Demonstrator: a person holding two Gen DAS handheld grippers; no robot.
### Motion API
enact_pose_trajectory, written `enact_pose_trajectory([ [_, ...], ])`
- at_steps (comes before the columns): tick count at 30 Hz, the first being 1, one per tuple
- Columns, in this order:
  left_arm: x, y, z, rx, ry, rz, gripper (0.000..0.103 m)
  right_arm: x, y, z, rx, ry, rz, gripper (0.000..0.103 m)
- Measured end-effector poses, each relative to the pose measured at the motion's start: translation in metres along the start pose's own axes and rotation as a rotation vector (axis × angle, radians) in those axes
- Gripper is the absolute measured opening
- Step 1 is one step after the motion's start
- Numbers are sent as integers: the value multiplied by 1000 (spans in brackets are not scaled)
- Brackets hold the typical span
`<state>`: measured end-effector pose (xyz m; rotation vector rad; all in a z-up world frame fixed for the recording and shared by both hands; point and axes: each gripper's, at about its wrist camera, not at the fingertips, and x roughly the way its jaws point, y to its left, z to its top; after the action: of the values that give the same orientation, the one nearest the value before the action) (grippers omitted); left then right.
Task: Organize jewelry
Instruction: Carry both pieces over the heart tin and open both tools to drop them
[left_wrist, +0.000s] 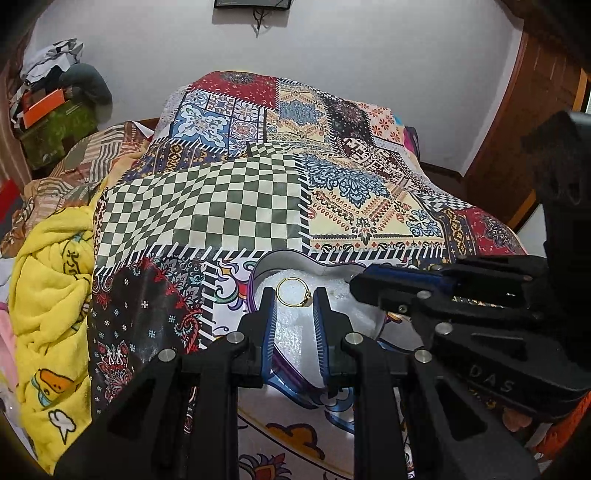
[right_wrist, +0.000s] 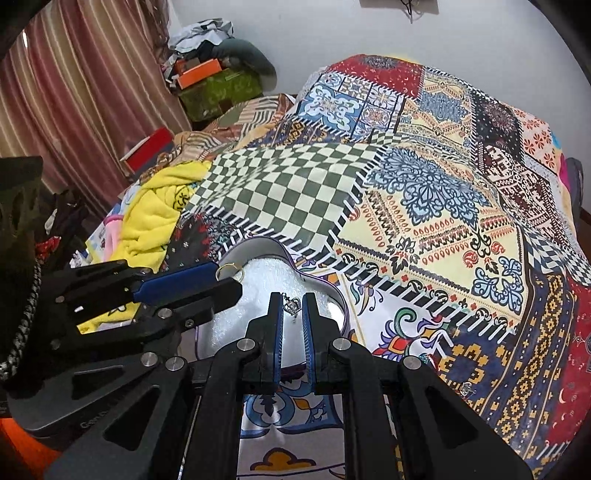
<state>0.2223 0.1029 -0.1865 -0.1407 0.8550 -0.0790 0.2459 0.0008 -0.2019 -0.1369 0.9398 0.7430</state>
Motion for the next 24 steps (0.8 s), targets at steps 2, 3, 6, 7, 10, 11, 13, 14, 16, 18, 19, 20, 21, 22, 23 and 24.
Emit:
enact_pose_trajectory([
  [2,2,0,1,3,3,3,18,2,-1,0,-1,6,1,9],
  [3,2,0,1,3,3,5,18,2,-1,0,-1,8,2,10],
  [6,2,1,1,1,5,2,18,3,0,-1,-11,11,2,10],
  [7,1,1,1,1,6,1,18,3,1,-1,-14,13,-1,10],
  [10,-1,1,1,1,4,4,18,3,2,-2,-21,27,0,10],
  [11,-2,0,1,3,3,8,18,3,3,-3,-22,35,3,12],
  [13,-6,0,1,5,-1,15,19,-1,4,-4,-22,33,4,18],
  [14,-8,0,1,4,-4,17,19,-4,5,-4,-23,25,-1,23],
  [16,-12,0,1,-2,-8,18,21,-11,7,-4,-27,4,-16,27],
  [18,-17,1,2,-8,-15,23,24,-20,8,-3,-24,-17,-23,27],
  [19,-21,1,3,-10,-21,28,25,-23,7,-2,-23,-23,-25,27],
  [20,-24,1,3,-12,-25,31,25,-30,7,-2,-18,-37,-30,27],
  [21,-28,1,4,-14,-31,34,25,-34,6,-2,-14,-47,-34,27],
  [22,-32,1,4,-16,-35,37,25,-41,5,-1,-8,-61,-40,27],
  [23,-36,1,4,-17,-41,40,25,-46,3,-1,-3,-73,-44,27],
  [24,-40,1,4,-19,-48,41,25,-53,2,-2,1,-85,-48,27],
])
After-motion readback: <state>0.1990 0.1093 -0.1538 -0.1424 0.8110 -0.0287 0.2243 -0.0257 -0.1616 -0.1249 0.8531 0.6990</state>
